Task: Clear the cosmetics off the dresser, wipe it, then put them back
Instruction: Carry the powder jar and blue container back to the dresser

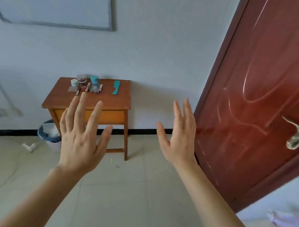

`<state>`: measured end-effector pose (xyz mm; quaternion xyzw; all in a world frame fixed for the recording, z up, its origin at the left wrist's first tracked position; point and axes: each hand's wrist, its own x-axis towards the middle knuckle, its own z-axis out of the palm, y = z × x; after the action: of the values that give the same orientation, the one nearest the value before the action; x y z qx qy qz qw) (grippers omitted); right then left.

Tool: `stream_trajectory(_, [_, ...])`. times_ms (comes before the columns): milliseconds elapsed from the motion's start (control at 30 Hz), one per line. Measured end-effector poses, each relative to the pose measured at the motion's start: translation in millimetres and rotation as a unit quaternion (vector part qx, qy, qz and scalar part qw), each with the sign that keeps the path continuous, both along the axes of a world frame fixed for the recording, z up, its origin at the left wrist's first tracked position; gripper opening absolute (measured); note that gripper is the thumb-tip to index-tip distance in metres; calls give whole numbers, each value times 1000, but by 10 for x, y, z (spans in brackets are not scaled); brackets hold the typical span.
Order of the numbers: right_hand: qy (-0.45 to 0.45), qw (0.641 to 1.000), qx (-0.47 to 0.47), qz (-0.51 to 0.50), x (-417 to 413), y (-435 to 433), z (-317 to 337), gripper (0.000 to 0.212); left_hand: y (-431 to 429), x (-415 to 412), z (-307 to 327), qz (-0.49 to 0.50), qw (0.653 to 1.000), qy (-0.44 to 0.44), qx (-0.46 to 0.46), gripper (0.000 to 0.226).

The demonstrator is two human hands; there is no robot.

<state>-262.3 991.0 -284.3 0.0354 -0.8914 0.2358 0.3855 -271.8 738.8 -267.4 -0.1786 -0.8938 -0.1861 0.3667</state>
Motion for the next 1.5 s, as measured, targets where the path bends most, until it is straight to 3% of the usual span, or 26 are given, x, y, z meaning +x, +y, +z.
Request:
stream_trajectory(233, [-27,998,-15,61,-1216,-899,-185,70,-793,-1026,-29,25,999,-3,-20,55])
stream_trajectory(367, [-45,996,-24,75,-1909,-1161,-333,70,-989,-1665,-199,44,998,-47,-3,55])
stream_trajectory(600, [-73,990,-23,119,-3681,-1312,-749,70,-1119,-3329,-573,82,986,-135,-50,58])
stream_trajectory(1000, [-149,974,9,168,-6350,-1922,-455,72,-1621,-5709,-226,148,971,-176,-56,57])
stream_trajectory(1267, [-198,971,35,129,-7713,-2418,-856,74,-2263,-7314,-628,139,958,-244,-65,57])
stream_trajectory(1500, [-336,940,44,52,-8732,-2901,-1328,73,-2835,-8683,-1091,73,912,-385,-122,56])
